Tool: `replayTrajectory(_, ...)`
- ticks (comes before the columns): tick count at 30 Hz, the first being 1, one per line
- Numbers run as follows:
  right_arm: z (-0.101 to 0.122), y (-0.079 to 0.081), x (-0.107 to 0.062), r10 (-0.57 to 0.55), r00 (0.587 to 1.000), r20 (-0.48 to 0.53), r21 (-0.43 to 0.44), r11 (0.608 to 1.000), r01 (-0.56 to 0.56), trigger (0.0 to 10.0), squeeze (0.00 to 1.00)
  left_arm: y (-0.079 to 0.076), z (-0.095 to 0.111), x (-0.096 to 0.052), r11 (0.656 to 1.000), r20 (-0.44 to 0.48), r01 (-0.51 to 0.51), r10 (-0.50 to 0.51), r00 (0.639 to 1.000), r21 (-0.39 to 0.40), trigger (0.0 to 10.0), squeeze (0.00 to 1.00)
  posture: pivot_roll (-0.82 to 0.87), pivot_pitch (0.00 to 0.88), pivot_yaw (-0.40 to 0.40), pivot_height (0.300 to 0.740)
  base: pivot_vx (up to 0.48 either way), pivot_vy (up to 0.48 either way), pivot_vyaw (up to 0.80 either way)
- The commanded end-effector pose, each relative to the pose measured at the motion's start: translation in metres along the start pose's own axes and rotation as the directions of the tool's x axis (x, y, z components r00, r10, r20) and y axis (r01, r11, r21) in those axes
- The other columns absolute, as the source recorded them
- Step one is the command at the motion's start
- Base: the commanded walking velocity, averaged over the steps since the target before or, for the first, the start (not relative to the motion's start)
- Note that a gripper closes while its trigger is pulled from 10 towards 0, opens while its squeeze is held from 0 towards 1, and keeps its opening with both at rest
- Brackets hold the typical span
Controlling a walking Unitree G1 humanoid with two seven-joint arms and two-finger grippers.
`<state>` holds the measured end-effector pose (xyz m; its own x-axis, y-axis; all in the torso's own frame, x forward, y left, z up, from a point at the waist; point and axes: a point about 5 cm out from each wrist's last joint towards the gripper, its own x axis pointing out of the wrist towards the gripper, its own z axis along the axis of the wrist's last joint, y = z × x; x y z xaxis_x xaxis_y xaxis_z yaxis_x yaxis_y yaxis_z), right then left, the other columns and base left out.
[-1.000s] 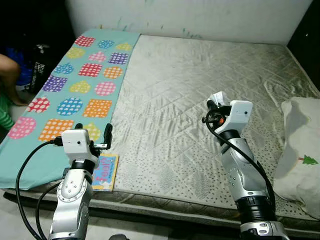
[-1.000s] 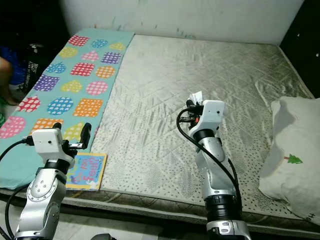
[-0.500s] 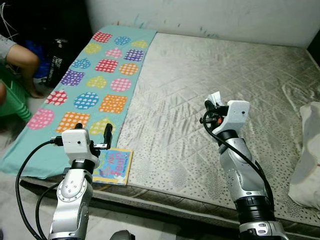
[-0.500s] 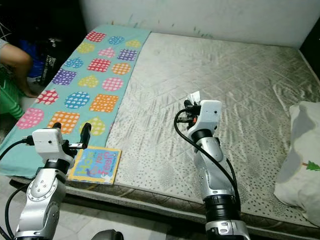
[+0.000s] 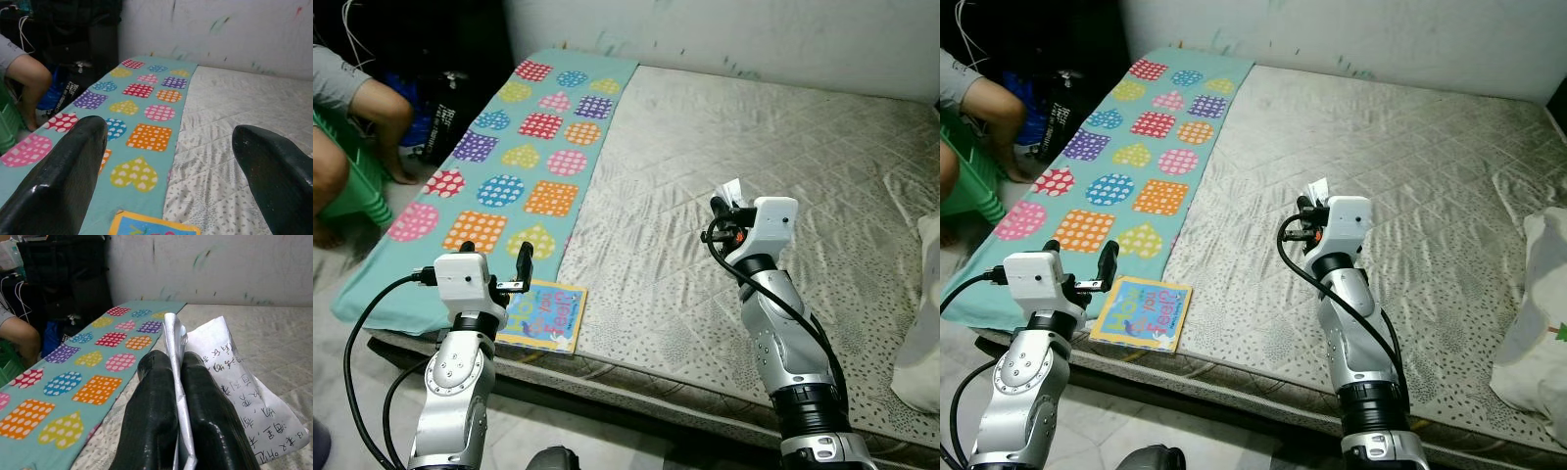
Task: Clean up the room
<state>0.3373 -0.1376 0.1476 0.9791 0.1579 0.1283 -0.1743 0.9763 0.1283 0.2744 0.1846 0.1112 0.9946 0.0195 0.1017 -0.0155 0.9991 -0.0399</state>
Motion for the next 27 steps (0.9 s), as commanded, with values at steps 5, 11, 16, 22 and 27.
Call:
replayTrajectory(5,0.0003,-0.0008,0.0002,0.0,1.0,0.0,-0.007,1.0,0.0,10.0,0.0,-0.0011,-0.0013,0.0023,1.0,-0.013,-0.006,0.006,1.0,0.004,10.0,0.0,0.1,0.11,-0.011,0.74,0.0,0.401,-0.33)
replayTrajectory(11,-0.0005,-0.0012,0.0007,-0.002,1.0,-0.006,-0.01,1.0,0.002,10.0,0.0,-0.0008,-0.0009,0.0033,1.0,-0.011,-0.011,0.011,1.0,0.002,10.0,0.0,0.1,0.113,-0.011,0.74,0.0,0.42,0.0)
replayTrajectory(16,-0.0016,-0.0009,0.0007,-0.001,1.0,-0.013,-0.015,1.0,0.0,10.0,0.0,-0.001,-0.001,0.004,1.0,-0.011,-0.011,0.011,1.0,0.0,10.0,0.0,0.1,0.113,-0.011,0.74,0.0,0.48,-0.46)
replayTrajectory(22,-0.0023,-0.0015,0.0004,-0.001,1.0,-0.015,-0.019,1.0,0.001,10.0,0.0,-0.002,-0.0013,0.0042,1.0,-0.013,-0.013,0.013,1.0,-0.003,10.0,0.0,0.1,0.113,-0.014,0.74,0.0,0.48,-0.21)
replayTrajectory(27,-0.0027,-0.0014,0.0003,0.003,1.0,-0.019,-0.027,1.0,-0.003,10.0,0.0,-0.0022,-0.0018,0.0041,1.0,-0.015,-0.017,0.016,1.0,-0.007,10.0,0.0,0.1,0.114,-0.017,0.74,0.0,0.48,0.0)
